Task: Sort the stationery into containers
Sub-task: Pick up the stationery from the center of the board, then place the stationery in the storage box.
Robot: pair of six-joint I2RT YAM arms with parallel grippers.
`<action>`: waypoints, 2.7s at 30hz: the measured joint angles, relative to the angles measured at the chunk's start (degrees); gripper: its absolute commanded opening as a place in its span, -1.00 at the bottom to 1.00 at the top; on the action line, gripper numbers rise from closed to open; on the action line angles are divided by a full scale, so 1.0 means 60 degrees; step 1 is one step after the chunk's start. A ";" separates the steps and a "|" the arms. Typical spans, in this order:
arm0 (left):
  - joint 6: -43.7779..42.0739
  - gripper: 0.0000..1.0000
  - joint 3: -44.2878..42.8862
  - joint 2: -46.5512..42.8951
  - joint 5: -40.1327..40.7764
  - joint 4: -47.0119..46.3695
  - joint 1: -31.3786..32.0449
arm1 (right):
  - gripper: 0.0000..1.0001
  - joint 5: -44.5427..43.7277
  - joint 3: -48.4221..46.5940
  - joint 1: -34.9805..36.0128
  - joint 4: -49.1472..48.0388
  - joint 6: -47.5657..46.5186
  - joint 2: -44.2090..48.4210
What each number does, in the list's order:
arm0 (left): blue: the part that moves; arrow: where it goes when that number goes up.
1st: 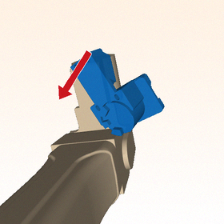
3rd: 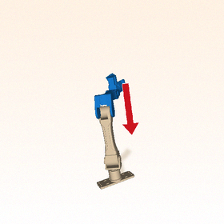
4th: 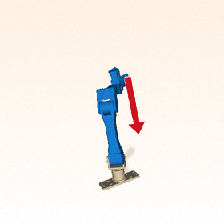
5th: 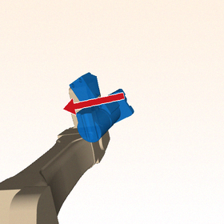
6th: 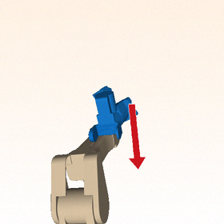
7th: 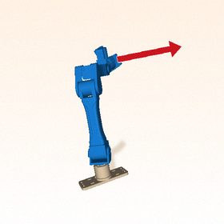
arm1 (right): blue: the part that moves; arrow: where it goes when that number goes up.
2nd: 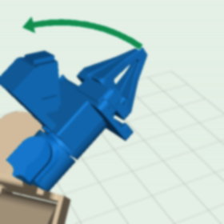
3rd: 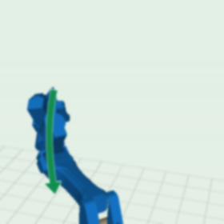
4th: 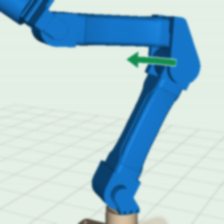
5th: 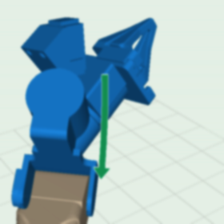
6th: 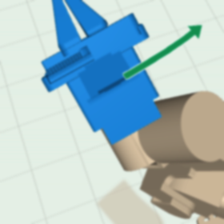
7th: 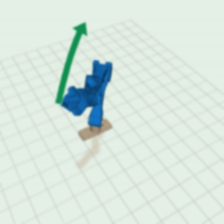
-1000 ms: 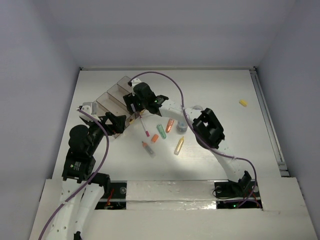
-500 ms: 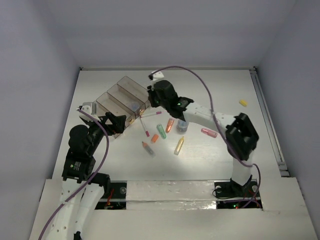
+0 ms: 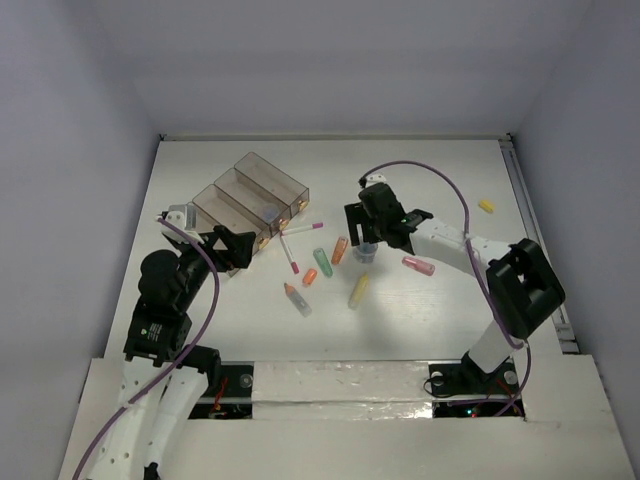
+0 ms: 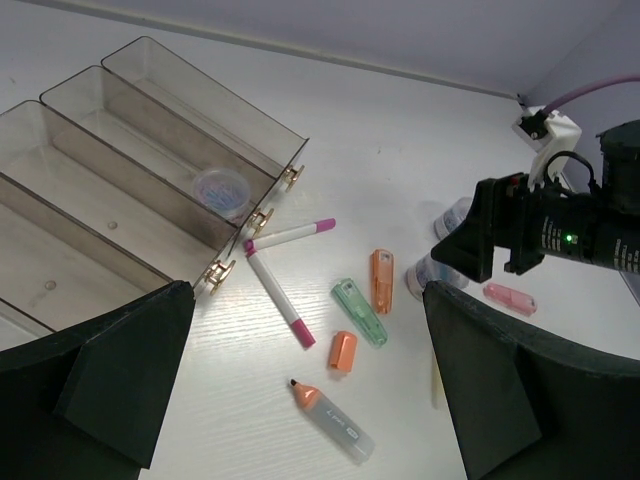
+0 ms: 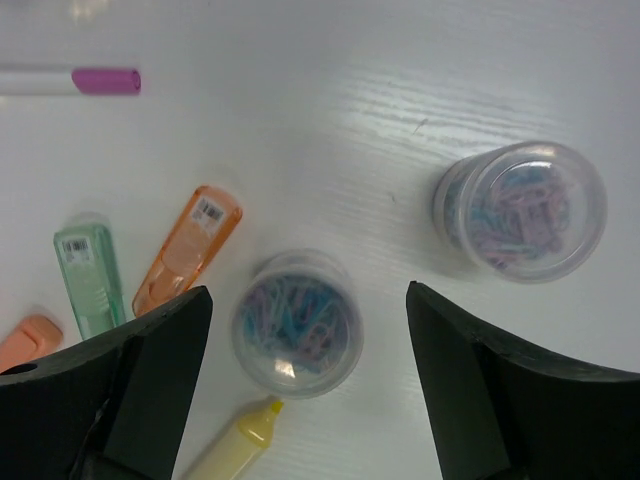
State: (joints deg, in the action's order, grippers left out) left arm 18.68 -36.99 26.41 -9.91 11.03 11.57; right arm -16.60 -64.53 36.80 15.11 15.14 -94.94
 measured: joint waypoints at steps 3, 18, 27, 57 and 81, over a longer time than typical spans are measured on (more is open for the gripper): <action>0.0000 0.98 0.0000 0.0000 0.0007 0.0000 0.0000 | 0.67 0.0237 0.0131 0.0047 0.0248 0.0062 0.0000; 0.0000 0.98 0.0000 -0.0015 0.0018 0.0000 0.0007 | 0.18 0.0721 0.0124 0.0058 0.0736 0.0273 -0.0597; 0.0000 0.98 0.0000 -0.0066 0.0025 0.0000 0.0109 | -0.01 0.0663 -0.0721 0.0058 0.1279 0.0131 -0.0423; 0.0004 0.98 0.0000 -0.0055 0.0124 0.0004 0.0117 | -0.02 0.4717 -1.0969 0.1260 -0.1388 0.0004 -0.7879; 0.0004 0.98 0.0000 -0.0058 0.0124 0.0004 0.0117 | 0.13 0.2987 -1.1806 0.1563 -0.0871 -0.0525 -0.8845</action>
State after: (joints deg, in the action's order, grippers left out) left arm 18.70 -36.99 26.06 -9.17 11.05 12.27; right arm 1.32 -135.37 46.17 9.89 11.99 -148.00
